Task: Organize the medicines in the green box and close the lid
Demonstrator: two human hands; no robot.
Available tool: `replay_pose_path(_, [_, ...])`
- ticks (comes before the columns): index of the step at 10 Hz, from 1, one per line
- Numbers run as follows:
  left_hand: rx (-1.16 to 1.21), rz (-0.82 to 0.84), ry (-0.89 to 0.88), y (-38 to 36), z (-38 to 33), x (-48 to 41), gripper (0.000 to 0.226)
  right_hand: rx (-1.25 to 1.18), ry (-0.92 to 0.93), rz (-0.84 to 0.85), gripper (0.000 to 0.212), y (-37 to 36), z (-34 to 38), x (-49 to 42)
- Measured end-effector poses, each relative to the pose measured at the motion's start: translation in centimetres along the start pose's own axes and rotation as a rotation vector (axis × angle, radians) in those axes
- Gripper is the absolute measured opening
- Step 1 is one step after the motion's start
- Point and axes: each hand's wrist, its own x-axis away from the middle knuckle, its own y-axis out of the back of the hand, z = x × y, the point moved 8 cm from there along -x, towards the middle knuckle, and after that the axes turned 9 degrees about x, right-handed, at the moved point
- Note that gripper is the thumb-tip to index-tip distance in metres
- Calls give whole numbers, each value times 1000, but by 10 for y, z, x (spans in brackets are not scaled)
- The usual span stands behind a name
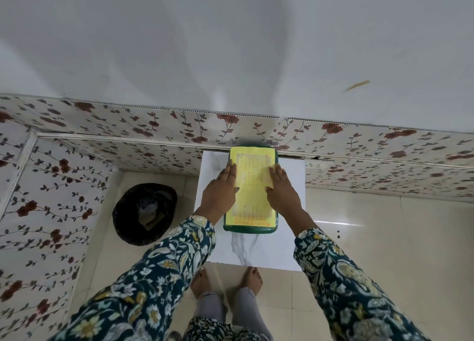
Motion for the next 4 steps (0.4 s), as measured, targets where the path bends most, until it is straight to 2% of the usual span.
replay_pose_path(2, [-47,51,-76,-29,1,31,67,-115,-36,58,66,-20,-4,27])
replay_pose_path(4, [-39,91,20,-20,-1,29,63,-175,-49,39,63,-10,-3,34])
